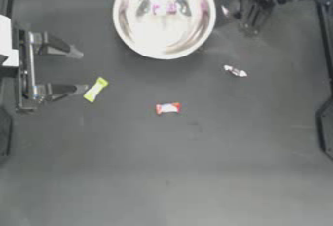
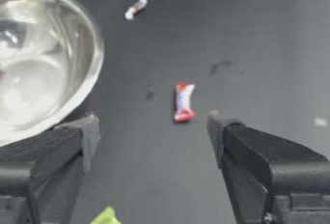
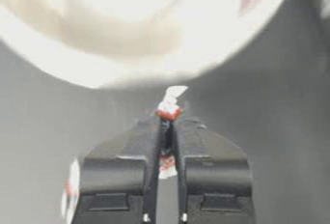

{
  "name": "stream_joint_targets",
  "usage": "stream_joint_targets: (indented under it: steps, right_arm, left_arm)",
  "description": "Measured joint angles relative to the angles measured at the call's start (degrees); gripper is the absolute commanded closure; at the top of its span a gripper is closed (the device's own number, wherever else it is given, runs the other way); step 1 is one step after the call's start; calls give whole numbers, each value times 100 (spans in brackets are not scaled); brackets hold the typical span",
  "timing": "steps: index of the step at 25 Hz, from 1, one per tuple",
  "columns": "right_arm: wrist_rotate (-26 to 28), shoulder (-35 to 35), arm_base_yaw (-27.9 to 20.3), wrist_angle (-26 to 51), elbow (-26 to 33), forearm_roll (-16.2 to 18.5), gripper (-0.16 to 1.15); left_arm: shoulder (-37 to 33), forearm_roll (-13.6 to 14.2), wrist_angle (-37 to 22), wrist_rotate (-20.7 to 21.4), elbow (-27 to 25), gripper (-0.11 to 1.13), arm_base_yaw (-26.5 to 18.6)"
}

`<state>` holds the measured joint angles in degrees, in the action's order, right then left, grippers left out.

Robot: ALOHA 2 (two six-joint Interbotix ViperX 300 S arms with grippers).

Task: Put candies in bowl

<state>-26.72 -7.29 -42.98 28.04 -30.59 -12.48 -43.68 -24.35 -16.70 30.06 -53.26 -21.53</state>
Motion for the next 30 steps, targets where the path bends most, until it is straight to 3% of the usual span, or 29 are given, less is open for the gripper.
stream_joint_targets:
  steps: [9, 23, 25, 29, 30]
  right_arm:
    - [-483, 615, 325, -817, 633, -738, 58]
    - [-527, 1872, 545, -1046, 1538, -809, 55]
    - [-527, 1986, 580, -1063, 1626, -817, 45]
    - [-527, 2101, 606, -1090, 1688, -826, -3]
    - [-527, 2118, 615, -1090, 1696, -835, -10]
  left_arm:
    - [9, 0, 26, 0, -18, 4, 0]
    - [9, 0, 62, 0, -62, 4, 0]
    - [9, -9, 62, 0, -62, 4, 0]
    - [9, 0, 62, 0, -62, 4, 0]
    - [9, 0, 53, 0, -62, 4, 0]
